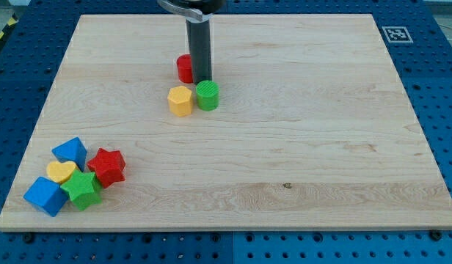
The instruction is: Push the yellow hexagon into the blue triangle
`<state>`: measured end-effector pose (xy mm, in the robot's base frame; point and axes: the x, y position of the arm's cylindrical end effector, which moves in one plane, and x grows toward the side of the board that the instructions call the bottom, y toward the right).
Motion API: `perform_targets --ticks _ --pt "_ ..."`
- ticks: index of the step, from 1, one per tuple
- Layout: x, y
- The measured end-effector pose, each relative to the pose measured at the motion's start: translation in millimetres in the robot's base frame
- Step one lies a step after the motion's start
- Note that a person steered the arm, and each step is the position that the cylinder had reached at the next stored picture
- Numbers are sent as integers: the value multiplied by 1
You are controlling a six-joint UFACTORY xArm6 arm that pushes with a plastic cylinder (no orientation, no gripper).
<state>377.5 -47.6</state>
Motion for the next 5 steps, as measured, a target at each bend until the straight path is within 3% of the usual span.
perform_targets --ticks 2,3,5 --pt "23 -5" --pt "55 -17" --pt "90 -73"
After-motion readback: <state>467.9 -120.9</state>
